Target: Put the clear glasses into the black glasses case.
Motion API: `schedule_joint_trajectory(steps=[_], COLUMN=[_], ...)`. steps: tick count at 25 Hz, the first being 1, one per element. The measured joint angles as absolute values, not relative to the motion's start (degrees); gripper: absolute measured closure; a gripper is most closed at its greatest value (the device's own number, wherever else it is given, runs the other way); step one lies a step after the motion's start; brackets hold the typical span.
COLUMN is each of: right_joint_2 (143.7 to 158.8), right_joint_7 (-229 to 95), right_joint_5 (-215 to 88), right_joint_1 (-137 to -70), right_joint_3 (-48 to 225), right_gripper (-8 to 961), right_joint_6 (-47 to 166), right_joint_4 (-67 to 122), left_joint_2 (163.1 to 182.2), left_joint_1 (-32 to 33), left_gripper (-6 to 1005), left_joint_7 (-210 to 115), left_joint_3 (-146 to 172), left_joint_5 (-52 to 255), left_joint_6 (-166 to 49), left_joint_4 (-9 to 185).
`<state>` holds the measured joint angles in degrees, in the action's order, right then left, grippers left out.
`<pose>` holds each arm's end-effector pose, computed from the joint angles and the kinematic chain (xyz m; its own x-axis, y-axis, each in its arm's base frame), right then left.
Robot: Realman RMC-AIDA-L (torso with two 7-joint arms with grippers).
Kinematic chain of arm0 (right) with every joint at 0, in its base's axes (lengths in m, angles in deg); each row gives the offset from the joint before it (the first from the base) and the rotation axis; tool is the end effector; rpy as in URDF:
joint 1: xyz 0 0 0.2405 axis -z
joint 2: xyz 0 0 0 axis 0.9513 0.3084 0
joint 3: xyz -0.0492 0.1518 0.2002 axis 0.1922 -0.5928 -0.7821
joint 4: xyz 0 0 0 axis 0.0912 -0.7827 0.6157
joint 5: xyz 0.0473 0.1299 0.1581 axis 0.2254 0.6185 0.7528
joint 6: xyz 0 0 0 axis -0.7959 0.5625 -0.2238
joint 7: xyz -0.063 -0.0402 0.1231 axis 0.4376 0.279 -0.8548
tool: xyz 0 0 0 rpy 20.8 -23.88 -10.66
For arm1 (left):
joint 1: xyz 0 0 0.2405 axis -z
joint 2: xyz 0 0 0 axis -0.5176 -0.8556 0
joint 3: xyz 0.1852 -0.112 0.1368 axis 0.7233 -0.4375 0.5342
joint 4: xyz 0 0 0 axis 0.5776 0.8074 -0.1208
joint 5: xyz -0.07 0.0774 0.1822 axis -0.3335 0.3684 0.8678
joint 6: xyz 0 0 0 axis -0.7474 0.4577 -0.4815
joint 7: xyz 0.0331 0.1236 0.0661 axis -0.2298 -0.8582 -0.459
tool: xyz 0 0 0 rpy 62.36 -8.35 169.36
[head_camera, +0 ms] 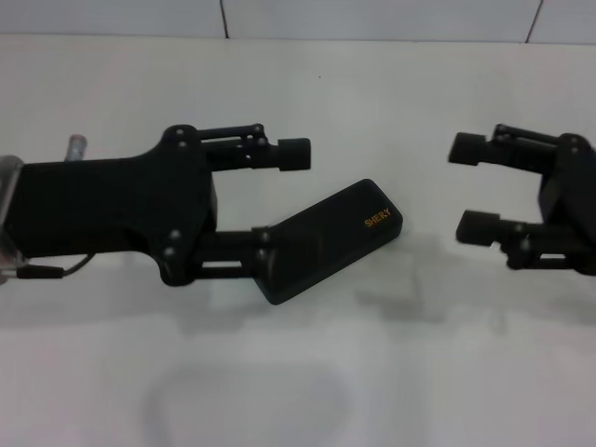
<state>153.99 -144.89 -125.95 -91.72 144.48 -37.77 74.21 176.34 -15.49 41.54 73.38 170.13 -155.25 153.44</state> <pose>0.2027 0.2803 0.0466 0.6227 -0.1123 -0.7744 -0.1545 -0.9878 0.0189 -0.1737 0.2673 0.0483 0.6985 0.0831 0.7107 0.0965 -0.9951 0.0215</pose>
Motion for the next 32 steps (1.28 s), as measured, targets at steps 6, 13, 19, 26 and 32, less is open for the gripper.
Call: schedule_joint_trajectory(steps=[6, 13, 19, 26, 32], right_joint_2=[154.22, 154.12, 153.92, 153.94, 153.95], right_joint_7=[-145.20, -145.64, -146.36, -146.94, -147.40], right_joint_5=[-126.31, -126.31, -126.68, -127.01, -127.02], right_joint_1=[-93.94, -95.48, -96.06, -96.43, -96.53], right_joint_3=[146.31, 148.31, 149.71, 149.97, 150.01], right_gripper=[194, 126, 126, 126, 126], right_joint_6=[-37.24, -37.60, -37.87, -38.45, -38.48], right_joint_4=[71.95, 70.93, 71.49, 71.53, 71.63], left_joint_2=[175.83, 174.88, 173.45, 173.15, 173.09], left_joint_1=[-15.41, -16.18, -16.87, -16.86, -16.83], left_gripper=[286, 292, 292, 292, 292], left_joint_7=[43.91, 43.98, 43.91, 43.40, 43.37], left_joint_3=[71.23, 71.20, 70.95, 68.38, 68.33], left_joint_5=[170.23, 170.33, 170.37, 170.39, 170.53], left_joint_6=[-155.43, -156.97, -157.86, -160.45, -160.58], left_joint_4=[153.53, 153.40, 150.96, 147.99, 147.87])
